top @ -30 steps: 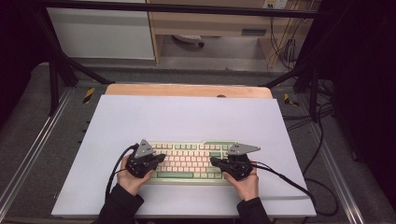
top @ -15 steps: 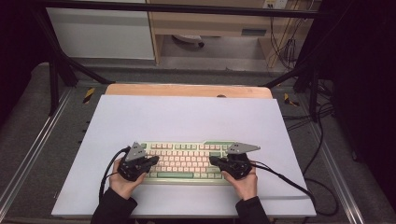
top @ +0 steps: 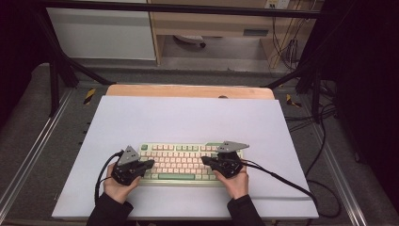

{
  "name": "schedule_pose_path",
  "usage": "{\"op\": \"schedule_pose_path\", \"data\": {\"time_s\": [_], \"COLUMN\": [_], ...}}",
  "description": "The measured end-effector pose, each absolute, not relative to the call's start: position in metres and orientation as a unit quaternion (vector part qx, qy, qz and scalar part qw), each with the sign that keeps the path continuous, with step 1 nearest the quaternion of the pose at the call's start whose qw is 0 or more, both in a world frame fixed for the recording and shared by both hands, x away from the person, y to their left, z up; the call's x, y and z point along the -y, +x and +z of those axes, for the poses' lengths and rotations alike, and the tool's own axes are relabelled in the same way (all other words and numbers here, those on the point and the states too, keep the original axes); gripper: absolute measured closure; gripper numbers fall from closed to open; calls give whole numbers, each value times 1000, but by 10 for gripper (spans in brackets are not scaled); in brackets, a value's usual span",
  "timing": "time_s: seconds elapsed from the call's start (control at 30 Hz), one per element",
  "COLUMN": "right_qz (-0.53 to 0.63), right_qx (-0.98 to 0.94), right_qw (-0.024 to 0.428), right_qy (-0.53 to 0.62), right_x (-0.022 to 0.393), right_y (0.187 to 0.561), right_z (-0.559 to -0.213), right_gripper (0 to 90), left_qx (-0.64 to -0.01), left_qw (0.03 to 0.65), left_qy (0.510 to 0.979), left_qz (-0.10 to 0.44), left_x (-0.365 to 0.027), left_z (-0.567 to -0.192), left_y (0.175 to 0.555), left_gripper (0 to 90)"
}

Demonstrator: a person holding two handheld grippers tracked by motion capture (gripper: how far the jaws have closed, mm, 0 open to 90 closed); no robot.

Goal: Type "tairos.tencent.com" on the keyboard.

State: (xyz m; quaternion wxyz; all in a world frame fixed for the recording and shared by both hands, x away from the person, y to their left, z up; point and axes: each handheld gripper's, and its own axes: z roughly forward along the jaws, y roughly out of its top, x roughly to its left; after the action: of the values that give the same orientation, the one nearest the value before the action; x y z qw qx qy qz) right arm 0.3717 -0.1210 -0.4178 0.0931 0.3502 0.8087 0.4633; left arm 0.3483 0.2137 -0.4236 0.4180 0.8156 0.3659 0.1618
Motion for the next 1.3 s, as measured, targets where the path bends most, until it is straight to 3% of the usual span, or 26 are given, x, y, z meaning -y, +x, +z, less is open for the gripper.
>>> {"op": "schedule_pose_path", "data": {"time_s": [0.5, 0.93, 1.3], "right_qz": [445, 423, 449], "right_qx": [-819, -829, -819], "right_qw": [91, 99, 103], "right_qy": [352, 353, 342], "right_x": [90, 88, 96], "right_y": [385, 389, 382], "right_z": [-425, -435, -420], "right_gripper": [900, 900, 900], "left_qx": [-374, -374, -372], "left_qw": [421, 421, 423], "left_qy": [810, 811, 811], "left_qz": [161, 160, 160], "left_x": [-222, -222, -221], "left_z": [-425, -426, -425], "left_y": [348, 348, 348], "left_gripper": [900, 900, 900]}}
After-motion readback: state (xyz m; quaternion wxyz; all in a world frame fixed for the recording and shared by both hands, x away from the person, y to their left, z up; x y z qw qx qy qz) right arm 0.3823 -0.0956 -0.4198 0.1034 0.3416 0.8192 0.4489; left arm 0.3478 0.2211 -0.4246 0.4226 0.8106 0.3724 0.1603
